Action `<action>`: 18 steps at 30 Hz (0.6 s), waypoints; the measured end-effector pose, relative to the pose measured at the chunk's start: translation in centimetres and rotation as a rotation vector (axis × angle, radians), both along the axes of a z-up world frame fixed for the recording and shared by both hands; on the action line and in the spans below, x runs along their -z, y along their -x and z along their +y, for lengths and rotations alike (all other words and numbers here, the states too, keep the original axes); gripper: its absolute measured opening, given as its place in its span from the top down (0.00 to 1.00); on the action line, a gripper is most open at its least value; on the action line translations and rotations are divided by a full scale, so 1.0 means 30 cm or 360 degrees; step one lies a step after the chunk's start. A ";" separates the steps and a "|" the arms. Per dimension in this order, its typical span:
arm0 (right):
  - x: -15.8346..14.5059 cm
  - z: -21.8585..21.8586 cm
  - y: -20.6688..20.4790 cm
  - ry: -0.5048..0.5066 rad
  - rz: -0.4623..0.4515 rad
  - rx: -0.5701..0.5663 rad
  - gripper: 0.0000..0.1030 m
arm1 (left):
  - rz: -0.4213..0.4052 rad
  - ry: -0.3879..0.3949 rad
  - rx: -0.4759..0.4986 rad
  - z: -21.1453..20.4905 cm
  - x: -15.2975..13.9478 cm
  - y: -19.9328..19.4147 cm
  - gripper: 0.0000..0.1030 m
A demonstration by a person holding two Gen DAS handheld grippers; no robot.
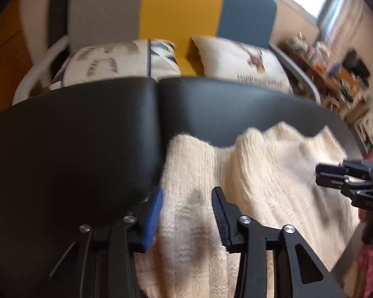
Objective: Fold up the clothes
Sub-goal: 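Grasp the sweater edge with the left tool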
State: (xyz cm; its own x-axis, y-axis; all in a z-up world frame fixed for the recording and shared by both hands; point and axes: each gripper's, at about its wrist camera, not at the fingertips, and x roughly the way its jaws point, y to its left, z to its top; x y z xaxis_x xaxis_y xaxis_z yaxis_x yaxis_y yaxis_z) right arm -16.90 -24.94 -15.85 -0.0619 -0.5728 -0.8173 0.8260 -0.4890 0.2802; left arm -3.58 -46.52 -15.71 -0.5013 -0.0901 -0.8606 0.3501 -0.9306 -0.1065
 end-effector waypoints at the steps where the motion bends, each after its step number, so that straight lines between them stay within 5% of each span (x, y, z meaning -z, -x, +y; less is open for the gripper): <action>1: 0.005 -0.003 -0.004 -0.0002 -0.0003 0.0000 0.76 | -0.0025 0.0028 0.0009 0.002 0.009 0.013 0.59; 5: 0.023 0.000 -0.010 -0.0013 -0.0005 -0.0002 0.76 | -0.0093 -0.0015 0.0060 -0.004 0.040 0.032 0.65; 6: 0.024 0.001 -0.009 -0.0016 -0.0001 0.0000 0.76 | -0.0099 -0.0003 0.0050 -0.006 0.045 0.031 0.85; 7: 0.023 0.004 -0.008 -0.0020 0.0013 0.0007 0.76 | -0.0085 0.0006 0.0026 -0.009 0.044 0.023 0.93; 11: 0.029 0.015 0.016 -0.0065 0.0080 0.0082 0.76 | 0.0111 -0.0046 -0.0149 -0.037 -0.011 -0.060 0.94; 18: 0.091 0.037 0.076 -0.0070 -0.0006 0.0230 0.77 | -0.0027 -0.0174 -0.0340 -0.099 0.066 -0.083 0.89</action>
State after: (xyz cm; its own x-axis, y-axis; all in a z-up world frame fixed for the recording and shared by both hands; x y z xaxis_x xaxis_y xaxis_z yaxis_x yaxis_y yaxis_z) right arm -19.17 -23.83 -18.58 -0.1376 -0.5216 -0.8420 0.7452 -0.6145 0.2589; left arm -1.10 -49.48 -17.68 -0.4663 -0.0983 -0.8792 0.5405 -0.8184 -0.1952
